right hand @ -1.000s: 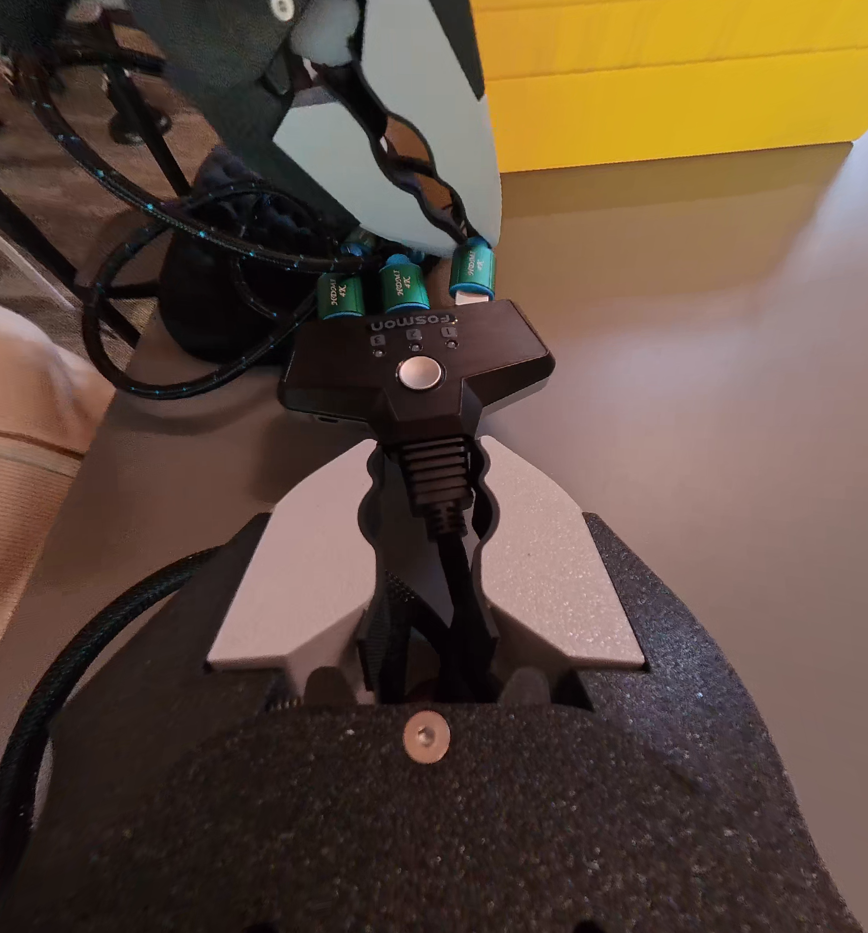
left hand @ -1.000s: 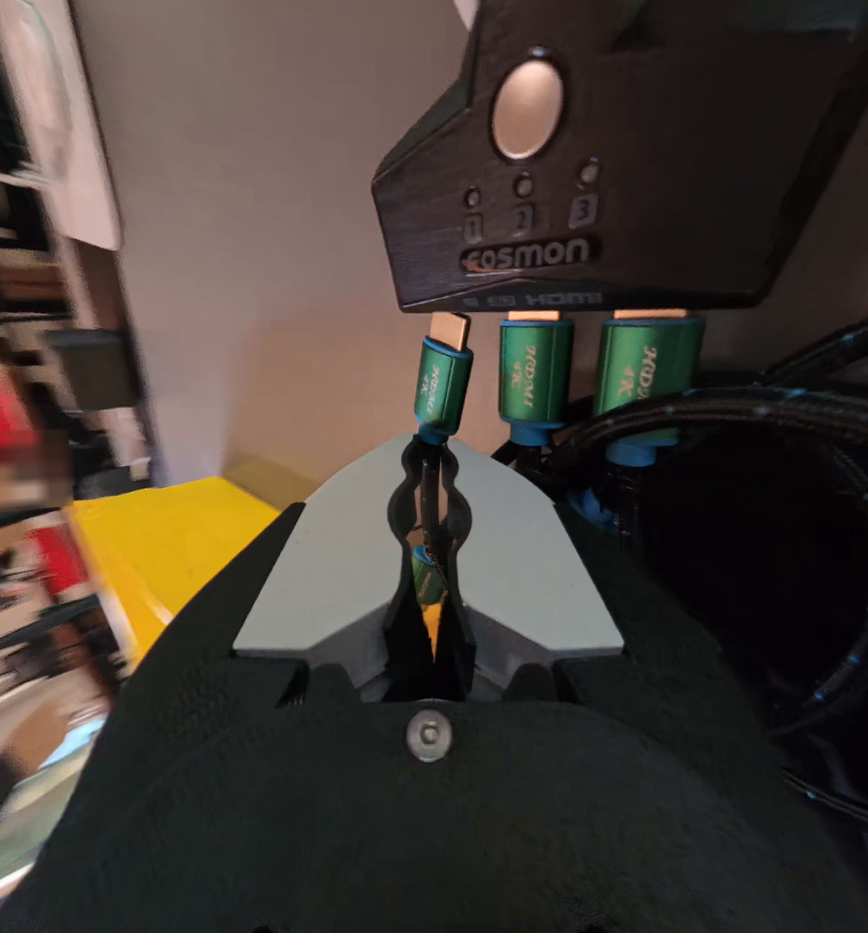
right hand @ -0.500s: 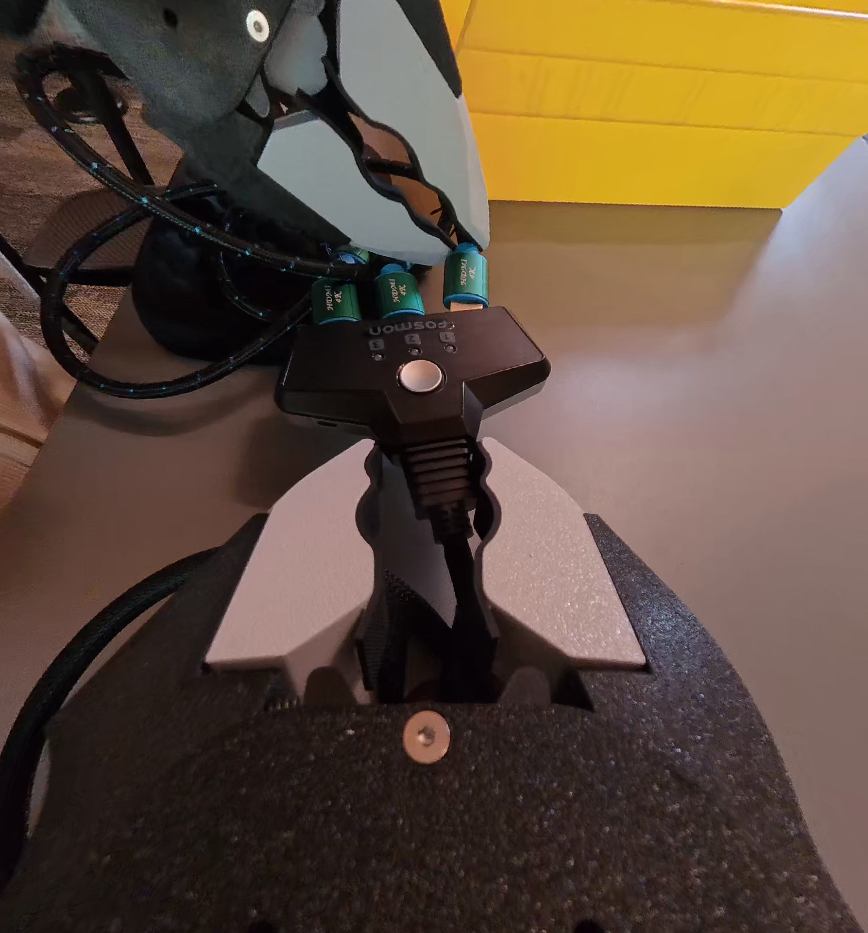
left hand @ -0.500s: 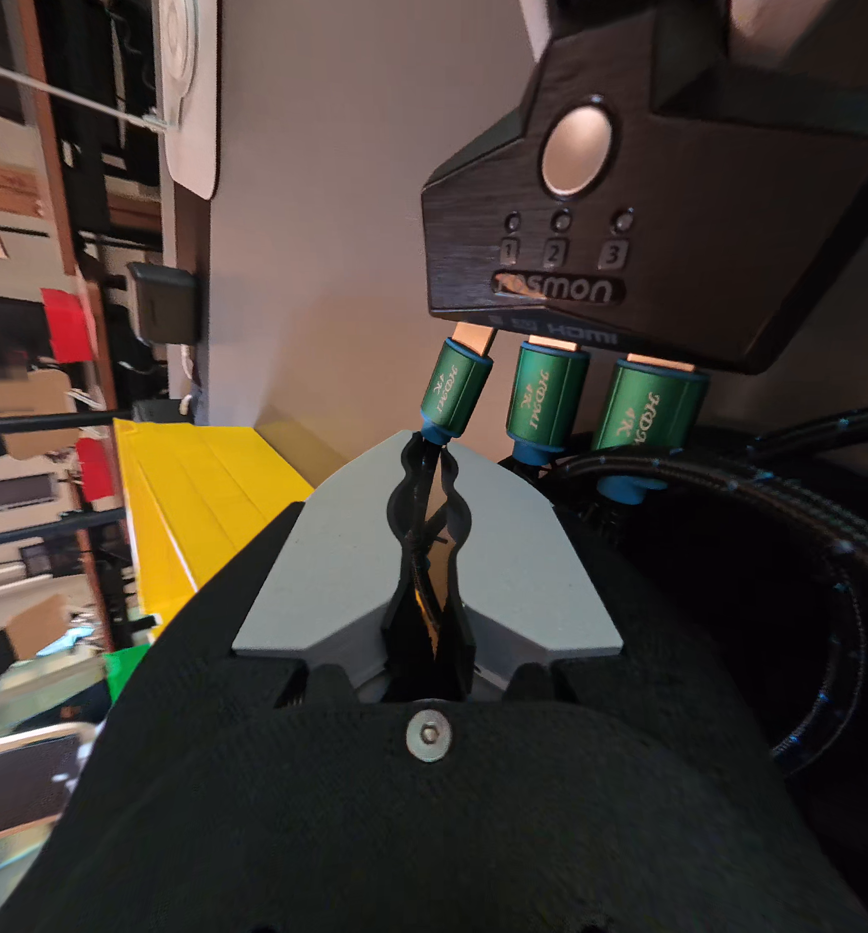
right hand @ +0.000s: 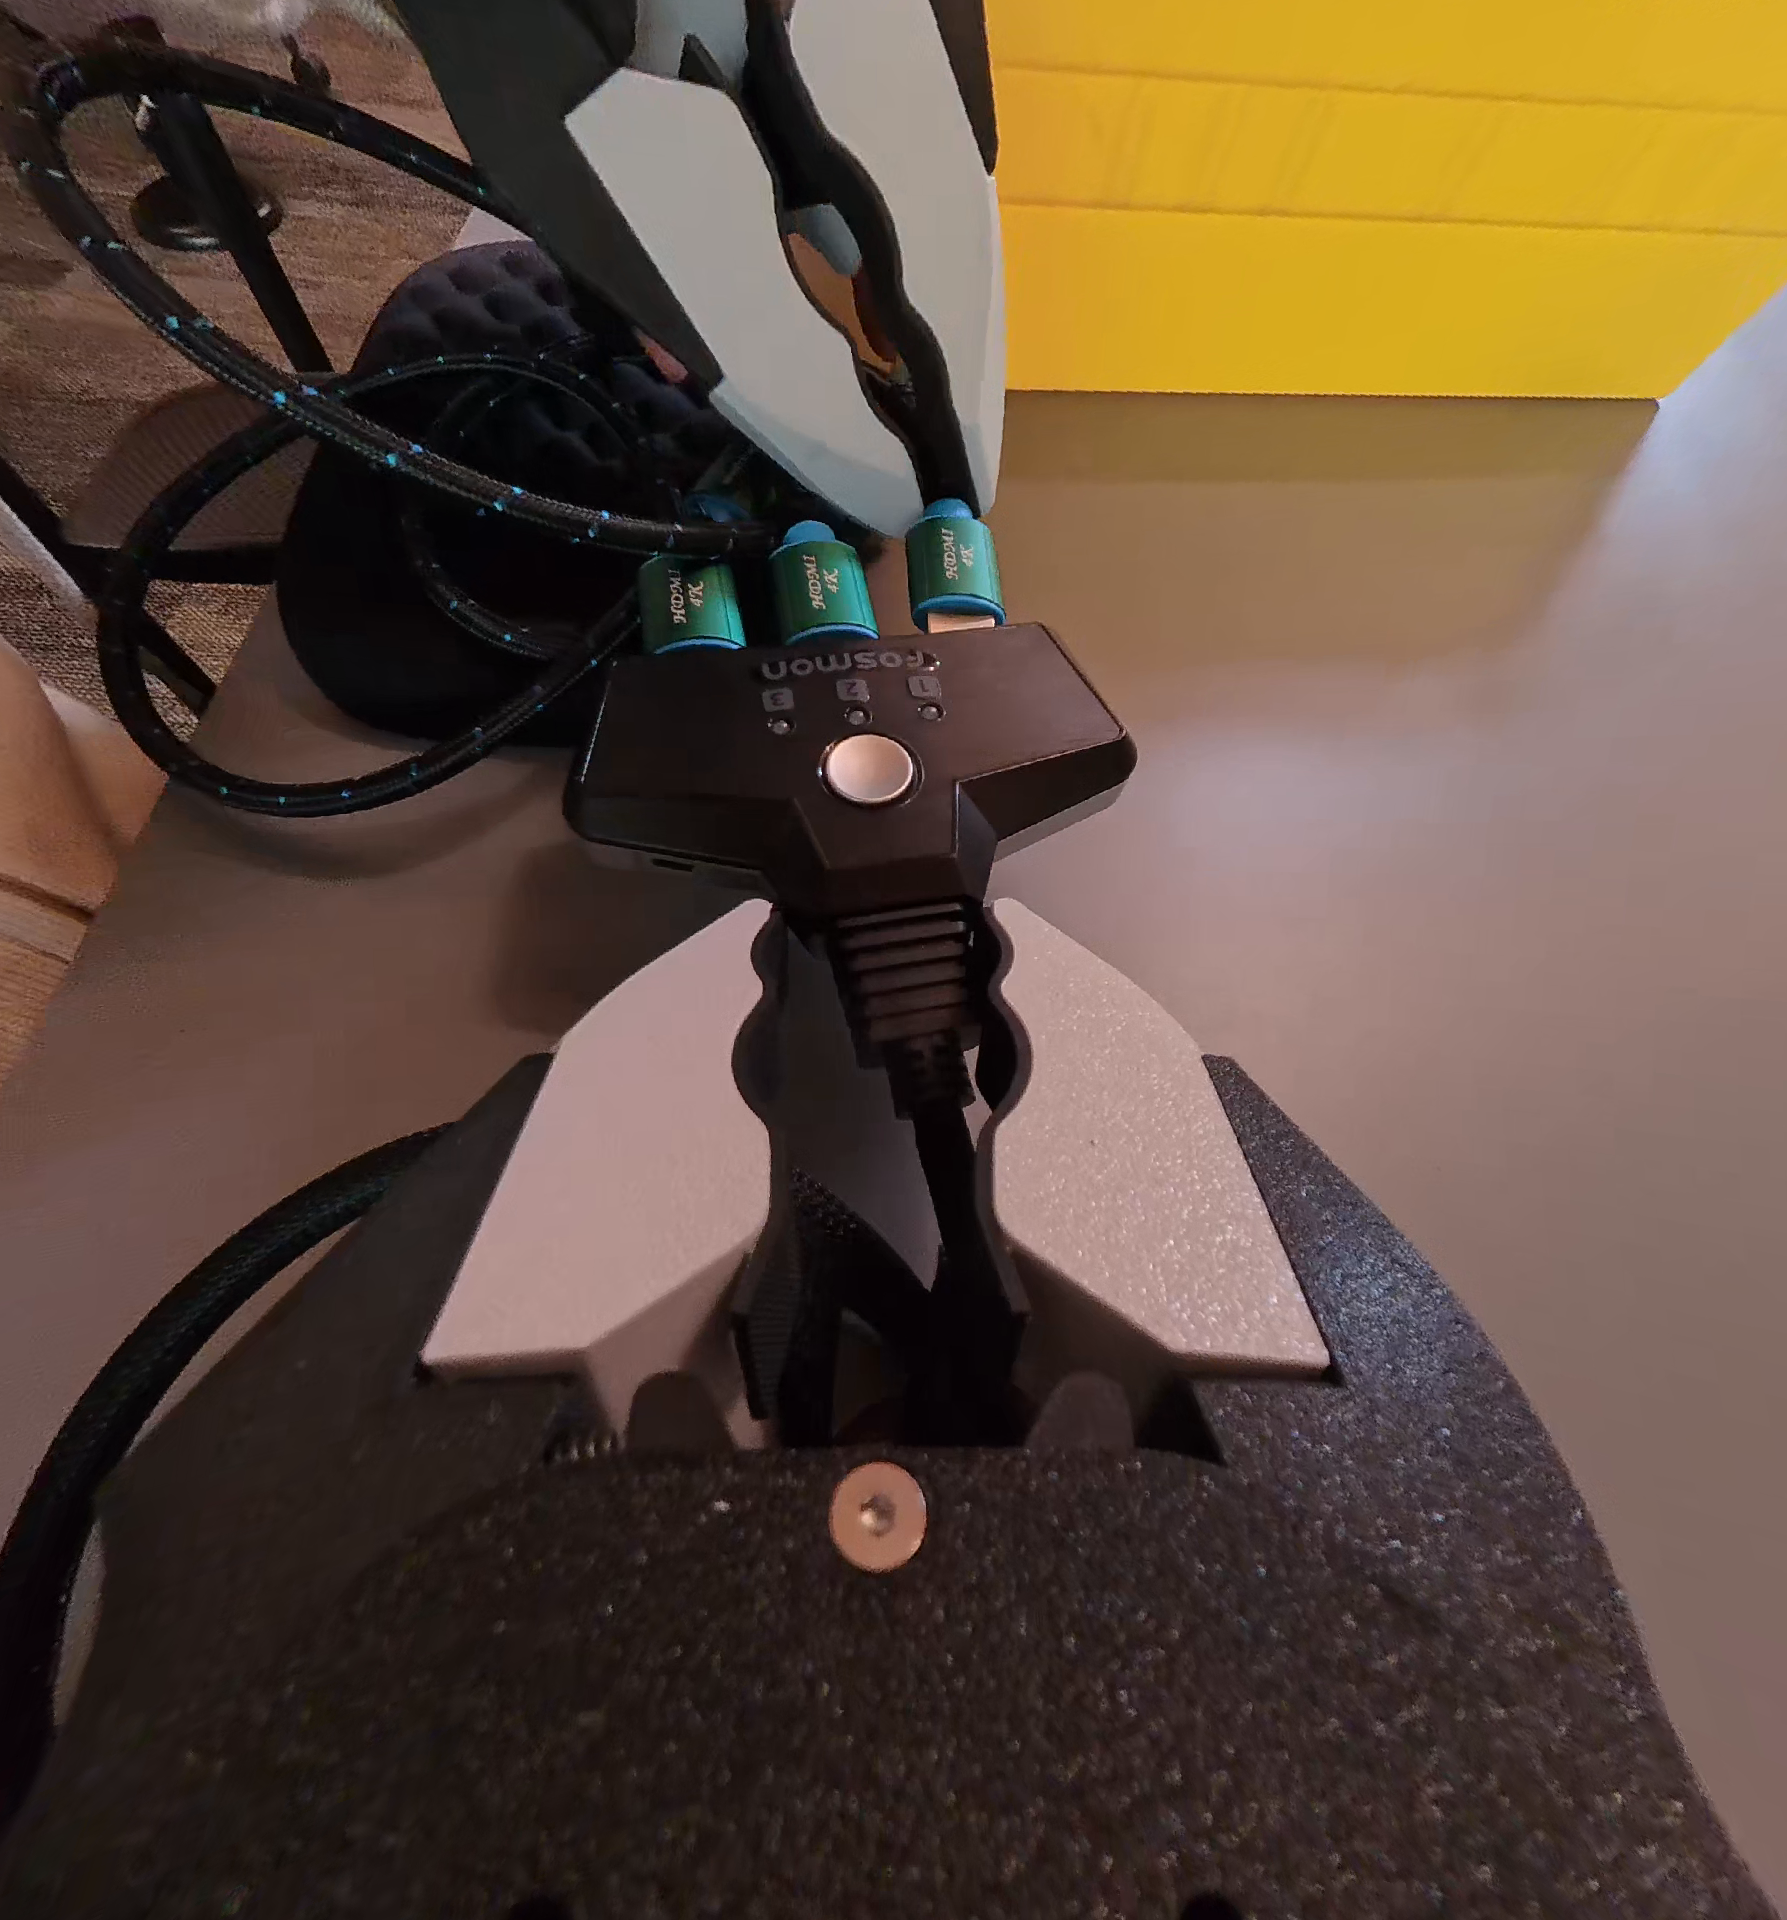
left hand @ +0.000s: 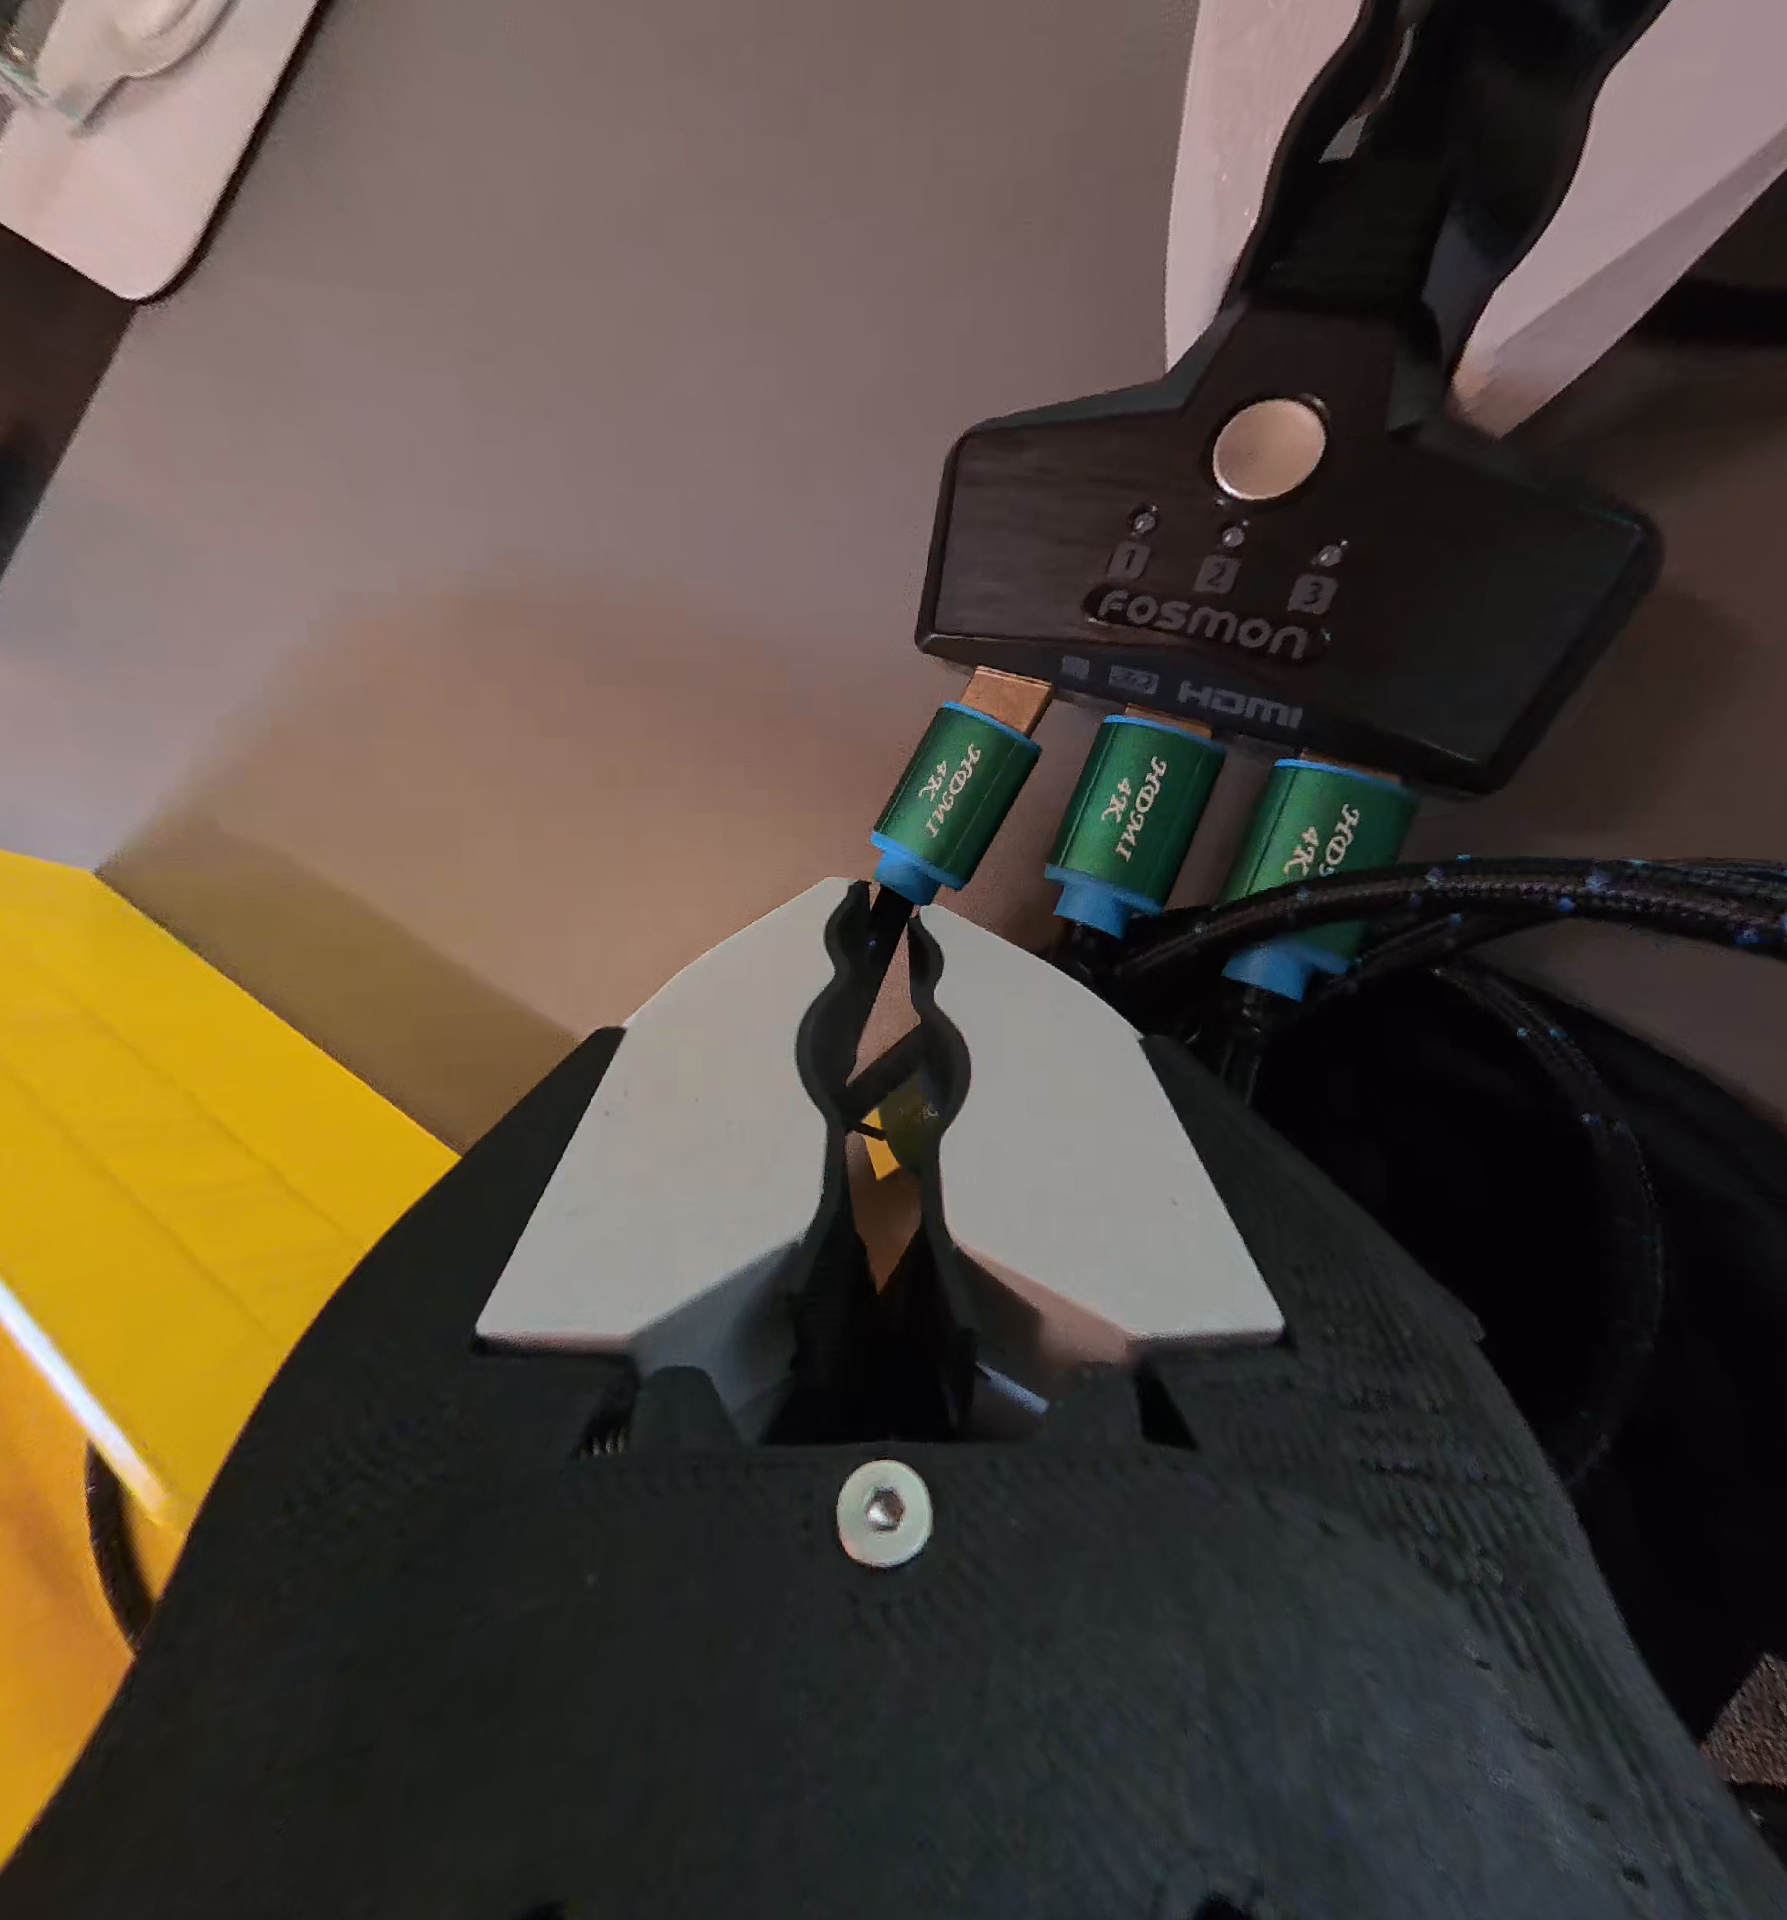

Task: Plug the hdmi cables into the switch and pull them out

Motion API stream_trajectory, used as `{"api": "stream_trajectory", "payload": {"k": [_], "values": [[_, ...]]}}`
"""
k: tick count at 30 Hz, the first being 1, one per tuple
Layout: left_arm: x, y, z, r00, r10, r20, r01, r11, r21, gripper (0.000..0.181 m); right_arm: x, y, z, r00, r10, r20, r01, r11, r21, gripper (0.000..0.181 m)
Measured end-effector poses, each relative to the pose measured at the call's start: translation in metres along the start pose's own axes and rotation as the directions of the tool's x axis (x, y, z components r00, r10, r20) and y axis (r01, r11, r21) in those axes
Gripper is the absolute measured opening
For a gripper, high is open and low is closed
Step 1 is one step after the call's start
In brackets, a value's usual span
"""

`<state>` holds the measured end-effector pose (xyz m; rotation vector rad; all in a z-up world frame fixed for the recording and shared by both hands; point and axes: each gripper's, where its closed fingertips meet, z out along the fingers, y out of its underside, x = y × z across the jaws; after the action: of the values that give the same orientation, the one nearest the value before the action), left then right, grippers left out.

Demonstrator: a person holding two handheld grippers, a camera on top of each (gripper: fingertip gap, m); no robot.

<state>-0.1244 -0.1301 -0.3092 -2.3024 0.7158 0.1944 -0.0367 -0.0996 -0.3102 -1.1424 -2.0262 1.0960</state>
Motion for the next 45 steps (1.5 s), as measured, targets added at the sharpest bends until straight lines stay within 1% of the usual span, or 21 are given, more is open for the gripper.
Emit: {"api": "stream_trajectory", "payload": {"k": [2, 5, 7, 10, 13, 14, 16, 20, 22, 25, 28, 31, 34, 36, 39, 40, 42, 45], "values": [[-0.001, 0.0, 0.001, 1.0, -0.028, 0.007, 0.029, 0.999, -0.028, 0.006, 0.0, 0.0, 0.0, 1.0, 0.006, -0.002, -0.006, 1.0, -0.003, 0.034], [-0.005, -0.002, 0.004, 0.995, -0.076, 0.071, 0.079, 0.996, -0.037, 0.006, 0.002, 0.001, 0.0, 1.0, 0.021, -0.012, -0.021, 1.0, -0.002, 0.034], [-0.007, -0.004, 0.006, 0.988, -0.115, 0.101, 0.118, 0.993, -0.025, 0.007, 0.002, 0.001, -0.001, 1.0, 0.018, -0.024, -0.018, 1.0, 0.001, 0.034], [-0.01, -0.006, 0.009, 0.974, -0.196, 0.112, 0.195, 0.981, 0.014, 0.007, 0.004, 0.0, -0.001, 0.999, 0.03, -0.035, -0.03, 1.0, 0.007, 0.033], [-0.012, -0.007, 0.008, 0.97, -0.14, 0.198, 0.137, 0.99, 0.029, 0.006, 0.006, 0.001, -0.001, 0.998, 0.039, -0.051, -0.039, 0.999, -0.004, 0.034], [-0.012, -0.007, 0.008, 0.97, -0.125, 0.207, 0.123, 0.992, 0.021, 0.006, 0.006, 0.002, -0.001, 0.998, 0.044, -0.049, -0.044, 0.999, -0.004, 0.034], [-0.011, -0.006, 0.008, 0.978, -0.122, 0.167, 0.121, 0.993, 0.014, 0.006, 0.006, 0.002, 0.0, 0.998, 0.054, -0.043, -0.054, 0.999, -0.004, 0.034], [-0.004, -0.001, 0.007, 0.999, -0.031, -0.023, 0.031, 0.999, -0.027, 0.008, 0.001, 0.003, 0.0, 0.997, 0.07, 0.018, -0.07, 0.997, -0.012, 0.034], [-0.002, 0.001, 0.006, 0.998, 0.011, -0.067, -0.013, 0.999, -0.03, 0.009, 0.0, 0.003, 0.0, 0.998, 0.055, 0.022, -0.055, 0.998, -0.016, 0.034], [-0.003, 0.003, 0.002, 0.994, 0.055, -0.091, -0.06, 0.997, -0.057, 0.021, -0.002, 0.004, 0.0, 0.999, 0.037, 0.033, -0.037, 0.999, -0.017, 0.034], [-0.005, 0.003, -0.005, 0.983, 0.142, -0.112, -0.151, 0.985, -0.081, 0.029, -0.003, 0.003, 0.0, 0.999, 0.03, 0.04, -0.029, 0.999, -0.013, 0.034], [-0.003, -0.003, -0.014, 0.957, 0.235, -0.172, -0.249, 0.966, -0.065, 0.034, -0.004, 0.002, -0.001, 0.999, 0.024, 0.042, -0.024, 1.0, -0.007, 0.034], [-0.001, -0.011, -0.014, 0.928, 0.279, -0.245, -0.301, 0.952, -0.056, 0.035, -0.004, 0.001, -0.001, 0.999, 0.014, 0.045, -0.014, 1.0, 0.0, 0.033], [0.0, -0.012, -0.009, 0.911, 0.271, -0.311, -0.305, 0.95, -0.067, 0.035, -0.005, 0.001, -0.001, 0.999, 0.009, 0.048, -0.009, 1.0, 0.004, 0.033], [0.008, -0.01, -0.002, 0.876, 0.214, -0.433, -0.272, 0.959, -0.076, 0.033, -0.005, 0.001, -0.001, 0.999, 0.008, 0.049, -0.008, 1.0, 0.006, 0.033], [0.011, -0.008, -0.001, 0.865, 0.199, -0.46, -0.263, 0.961, -0.08, 0.024, -0.005, 0.001, -0.002, 0.999, 0.008, 0.05, -0.008, 1.0, 0.007, 0.033], [0.012, -0.008, 0.0, 0.863, 0.184, -0.47, -0.254, 0.963, -0.089, 0.02, -0.005, 0.001, -0.001, 0.999, 0.01, 0.052, -0.01, 1.0, 0.006, 0.033], [0.012, -0.01, 0.001, 0.901, 0.05, -0.431, -0.114, 0.986, -0.123, 0.02, -0.003, 0.0, -0.003, 0.998, 0.029, 0.05, -0.03, 0.999, 0.017, 0.033]]}}
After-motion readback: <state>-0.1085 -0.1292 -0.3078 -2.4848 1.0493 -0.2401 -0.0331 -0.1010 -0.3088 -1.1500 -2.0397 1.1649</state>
